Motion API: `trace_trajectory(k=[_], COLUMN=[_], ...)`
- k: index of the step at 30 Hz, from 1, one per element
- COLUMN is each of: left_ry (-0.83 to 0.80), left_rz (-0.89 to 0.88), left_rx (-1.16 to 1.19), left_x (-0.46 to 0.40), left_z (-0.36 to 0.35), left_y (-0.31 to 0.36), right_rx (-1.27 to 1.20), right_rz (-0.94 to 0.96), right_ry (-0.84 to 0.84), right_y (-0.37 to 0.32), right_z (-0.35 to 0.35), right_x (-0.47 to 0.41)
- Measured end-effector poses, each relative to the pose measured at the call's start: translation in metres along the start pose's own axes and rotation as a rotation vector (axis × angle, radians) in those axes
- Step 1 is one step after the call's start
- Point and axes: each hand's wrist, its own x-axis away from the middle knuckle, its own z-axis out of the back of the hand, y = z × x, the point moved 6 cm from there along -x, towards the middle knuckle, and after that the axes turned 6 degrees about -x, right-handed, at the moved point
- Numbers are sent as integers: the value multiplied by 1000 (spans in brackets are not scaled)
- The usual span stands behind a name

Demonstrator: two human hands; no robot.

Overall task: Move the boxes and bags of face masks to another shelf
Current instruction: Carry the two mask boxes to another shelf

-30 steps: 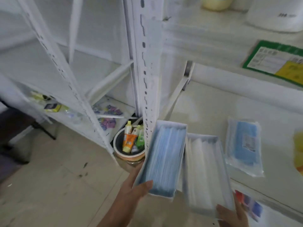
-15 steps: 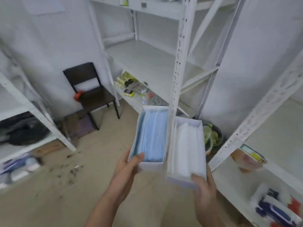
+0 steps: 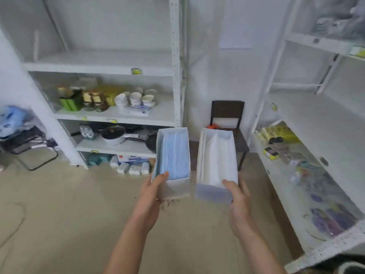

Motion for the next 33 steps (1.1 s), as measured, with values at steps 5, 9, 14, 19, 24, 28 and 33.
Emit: trace_trajectory(k=[5,9,14,19,24,28,33], left_ry=[265,434,538,636,691,710,685], left_rz=[-57,-94,-121,-147,-191,-201,-241], left_rx=[98,123,148,188,203,241,248], left_x=[-36,-65,-96,-130,-170,-207,-255], left_z=[79,121,171,239,327,393,452], left_y=[39,70,103,136,180,220,263], right_rx=[62,68,80,117,95,84,41], right_rz=[-79,-101,-200,-231,-235,-234,-249], right_ry=[-247,-397,-536,-658,-730,-775,-830], right_y=[18,25,55,92,121,136,143], right_z=[-115,-205,-296,-395,-506,-590,-673], right_x=[-56,-95,-131,-154,-164,-170,-178])
